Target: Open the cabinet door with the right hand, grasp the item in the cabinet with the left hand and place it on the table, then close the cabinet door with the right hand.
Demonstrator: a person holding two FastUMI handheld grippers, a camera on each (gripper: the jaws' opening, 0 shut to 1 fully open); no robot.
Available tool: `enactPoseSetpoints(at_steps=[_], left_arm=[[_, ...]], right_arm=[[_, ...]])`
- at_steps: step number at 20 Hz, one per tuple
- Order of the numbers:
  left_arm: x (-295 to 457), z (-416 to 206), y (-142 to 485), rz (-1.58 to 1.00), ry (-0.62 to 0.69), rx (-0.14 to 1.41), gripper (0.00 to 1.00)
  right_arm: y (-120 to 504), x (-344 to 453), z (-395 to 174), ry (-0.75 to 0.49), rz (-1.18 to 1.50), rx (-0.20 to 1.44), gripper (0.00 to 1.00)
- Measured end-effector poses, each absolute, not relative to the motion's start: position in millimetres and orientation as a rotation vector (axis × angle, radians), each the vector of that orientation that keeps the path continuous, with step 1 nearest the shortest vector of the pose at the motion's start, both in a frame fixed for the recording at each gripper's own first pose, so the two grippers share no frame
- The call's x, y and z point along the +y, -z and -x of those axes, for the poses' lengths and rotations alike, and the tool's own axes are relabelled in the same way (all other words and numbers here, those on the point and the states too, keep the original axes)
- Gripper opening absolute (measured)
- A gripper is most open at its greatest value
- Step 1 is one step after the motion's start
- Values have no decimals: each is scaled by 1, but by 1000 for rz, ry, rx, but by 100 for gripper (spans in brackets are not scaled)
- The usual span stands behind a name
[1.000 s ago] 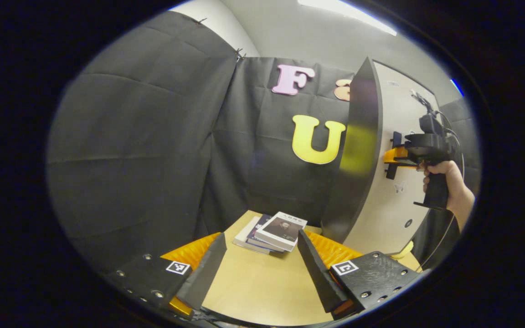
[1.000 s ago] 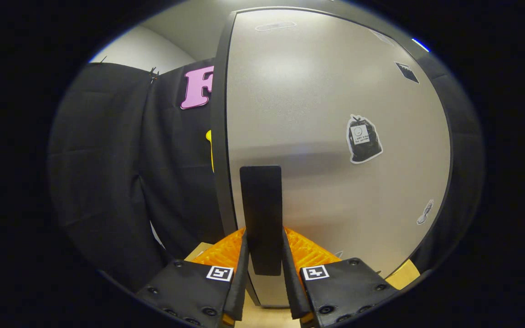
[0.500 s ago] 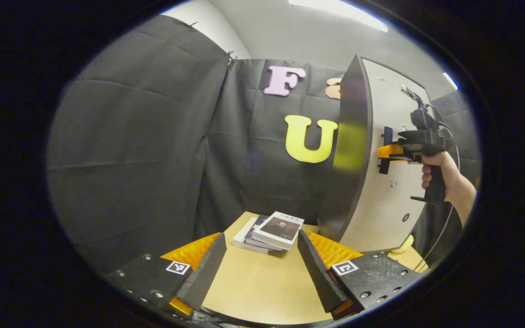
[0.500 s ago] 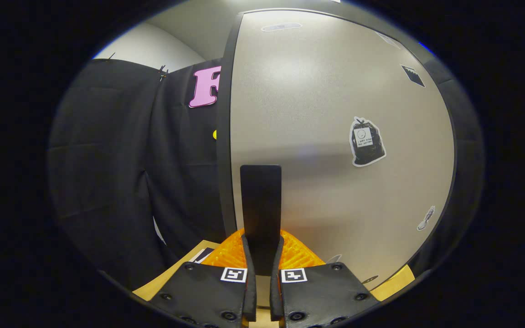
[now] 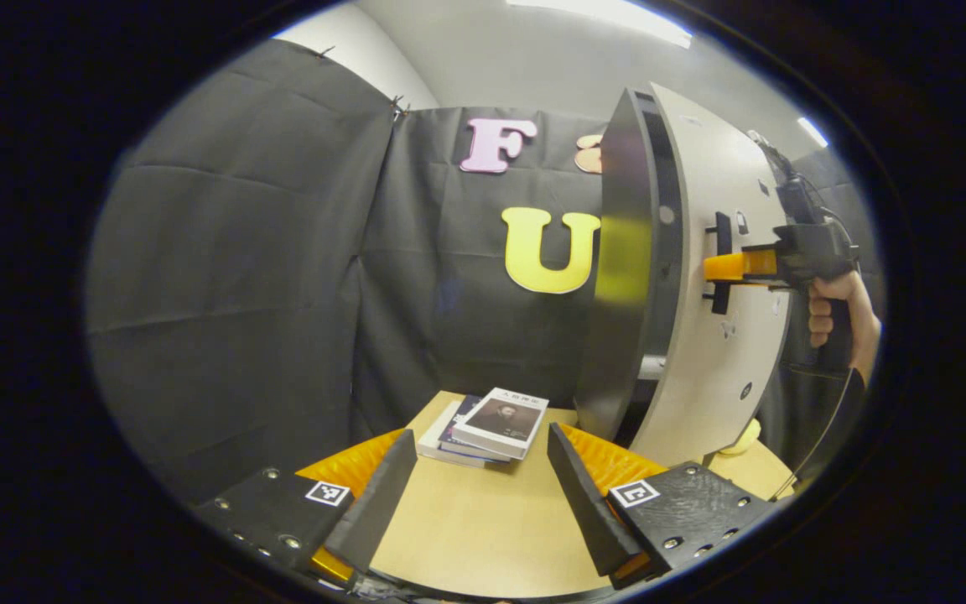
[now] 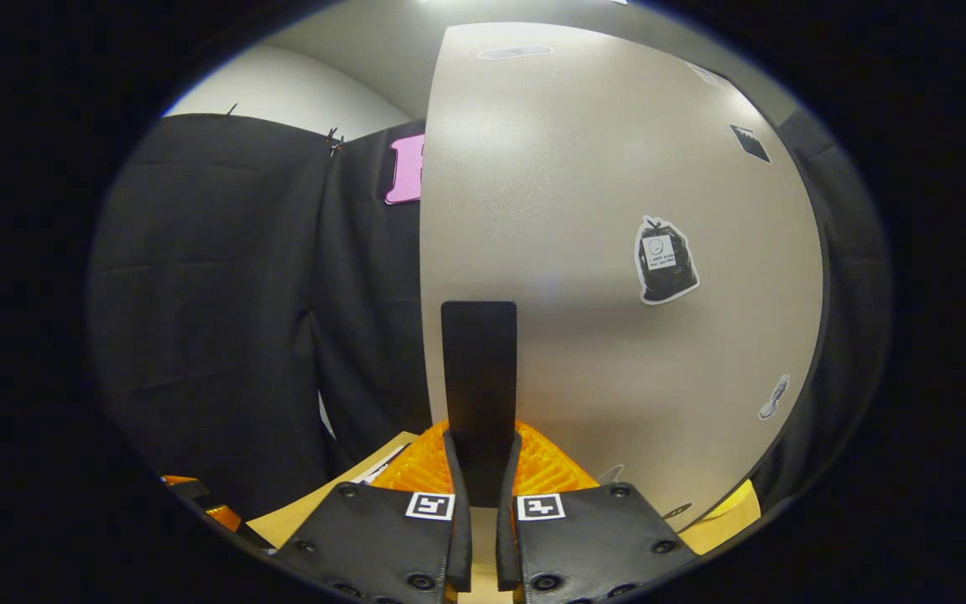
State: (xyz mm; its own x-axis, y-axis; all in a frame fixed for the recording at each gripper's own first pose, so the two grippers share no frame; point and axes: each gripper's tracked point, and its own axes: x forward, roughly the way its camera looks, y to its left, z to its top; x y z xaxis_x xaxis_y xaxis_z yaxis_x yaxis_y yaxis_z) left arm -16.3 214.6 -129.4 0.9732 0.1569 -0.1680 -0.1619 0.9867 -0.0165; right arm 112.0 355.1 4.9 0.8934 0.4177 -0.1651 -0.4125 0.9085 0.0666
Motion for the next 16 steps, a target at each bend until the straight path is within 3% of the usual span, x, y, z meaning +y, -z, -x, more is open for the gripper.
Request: enactPoseSetpoints(at_steps=[16], left_arm=[[154, -16, 104, 14, -76, 133, 98]], right_arm=[[-11, 317, -56, -503, -56, 195, 13]])
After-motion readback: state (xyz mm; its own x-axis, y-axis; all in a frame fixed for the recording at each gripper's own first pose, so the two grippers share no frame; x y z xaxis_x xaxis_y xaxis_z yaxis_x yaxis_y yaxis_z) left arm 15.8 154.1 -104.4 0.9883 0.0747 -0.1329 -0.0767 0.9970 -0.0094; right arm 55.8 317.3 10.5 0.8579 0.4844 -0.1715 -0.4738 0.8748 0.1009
